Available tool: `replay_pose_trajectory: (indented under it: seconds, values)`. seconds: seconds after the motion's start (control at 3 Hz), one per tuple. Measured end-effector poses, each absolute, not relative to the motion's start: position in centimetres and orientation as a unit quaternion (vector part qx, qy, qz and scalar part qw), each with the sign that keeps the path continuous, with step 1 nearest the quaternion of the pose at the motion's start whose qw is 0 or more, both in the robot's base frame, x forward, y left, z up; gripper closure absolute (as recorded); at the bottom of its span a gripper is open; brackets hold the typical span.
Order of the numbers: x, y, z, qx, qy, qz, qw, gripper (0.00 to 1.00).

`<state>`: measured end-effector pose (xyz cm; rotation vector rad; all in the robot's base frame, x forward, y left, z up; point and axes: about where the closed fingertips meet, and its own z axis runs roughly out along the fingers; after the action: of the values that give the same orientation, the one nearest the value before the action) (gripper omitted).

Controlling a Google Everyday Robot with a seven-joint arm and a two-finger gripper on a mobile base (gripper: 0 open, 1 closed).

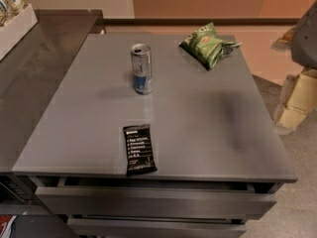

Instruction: Knock redbull can over

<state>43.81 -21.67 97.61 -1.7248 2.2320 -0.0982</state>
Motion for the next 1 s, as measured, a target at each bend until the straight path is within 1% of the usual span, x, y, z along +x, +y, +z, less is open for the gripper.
replay_pose_trajectory:
  seconds: [0.33,0.67,1.0]
  values:
    - [43.8,-21.6,97.7,-0.603,0.781,-0.035,0.160,0.00]
    - [44.9,-20.1,97.6,-0.599,0.778,-0.011,0.191,0.00]
    - [46.2,-17.4,96.6,-0.588,0.776,0.024,0.226,0.00]
